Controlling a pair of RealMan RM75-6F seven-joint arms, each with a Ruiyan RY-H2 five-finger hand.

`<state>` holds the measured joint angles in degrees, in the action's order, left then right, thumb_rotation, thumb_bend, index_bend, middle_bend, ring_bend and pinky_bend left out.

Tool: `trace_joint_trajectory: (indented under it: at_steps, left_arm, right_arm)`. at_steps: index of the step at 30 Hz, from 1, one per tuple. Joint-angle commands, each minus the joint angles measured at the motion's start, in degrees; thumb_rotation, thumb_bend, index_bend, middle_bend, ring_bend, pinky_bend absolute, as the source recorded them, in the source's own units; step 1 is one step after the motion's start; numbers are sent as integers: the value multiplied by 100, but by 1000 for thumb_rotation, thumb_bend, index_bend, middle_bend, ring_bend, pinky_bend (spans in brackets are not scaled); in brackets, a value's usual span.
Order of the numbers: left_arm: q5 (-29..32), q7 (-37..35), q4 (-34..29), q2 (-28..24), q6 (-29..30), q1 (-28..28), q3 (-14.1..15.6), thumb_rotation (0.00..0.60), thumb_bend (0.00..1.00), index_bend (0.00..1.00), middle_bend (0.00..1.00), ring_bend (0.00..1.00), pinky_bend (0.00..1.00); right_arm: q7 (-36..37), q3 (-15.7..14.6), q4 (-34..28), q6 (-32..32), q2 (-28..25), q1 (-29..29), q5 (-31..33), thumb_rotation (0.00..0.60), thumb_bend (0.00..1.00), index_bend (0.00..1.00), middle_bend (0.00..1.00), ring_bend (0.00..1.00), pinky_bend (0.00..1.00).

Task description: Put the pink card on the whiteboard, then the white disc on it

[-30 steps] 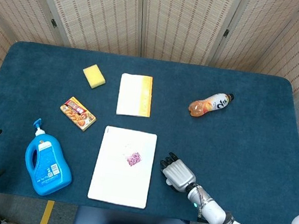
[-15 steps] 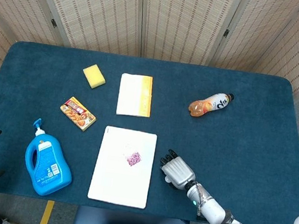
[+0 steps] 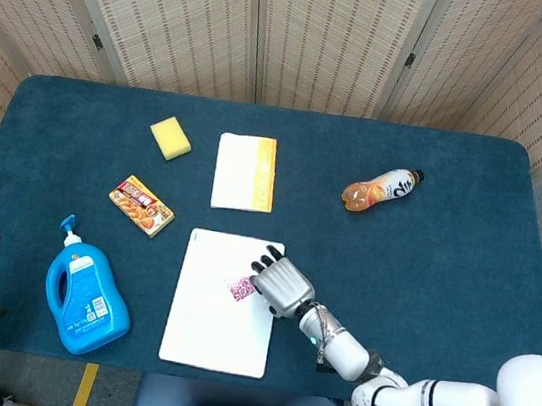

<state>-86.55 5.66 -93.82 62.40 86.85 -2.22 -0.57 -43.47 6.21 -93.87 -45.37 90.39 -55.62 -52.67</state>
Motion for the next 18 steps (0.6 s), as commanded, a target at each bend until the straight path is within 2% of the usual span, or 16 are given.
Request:
trace_joint_trajectory:
  at_steps: [1, 13, 18]
  left_arm:
    - [14, -7, 10, -4, 1, 17, 11, 600, 134, 65, 0, 0, 0]
    - [88, -55, 51, -6, 27, 98, 27, 600, 133, 65, 0, 0, 0]
    - [104, -89, 80, 2, 10, 106, 30, 600, 133, 65, 0, 0, 0]
  right_arm:
    - [-390, 171, 426, 82, 435, -472, 633, 600, 351, 515, 247, 181, 85]
    - [-577, 298, 1352, 193, 1092, -1261, 1492, 600, 351, 504, 230, 171, 84]
    - [-558, 269, 1526, 270, 1176, -1440, 1717, 600, 350, 324, 213, 162, 78]
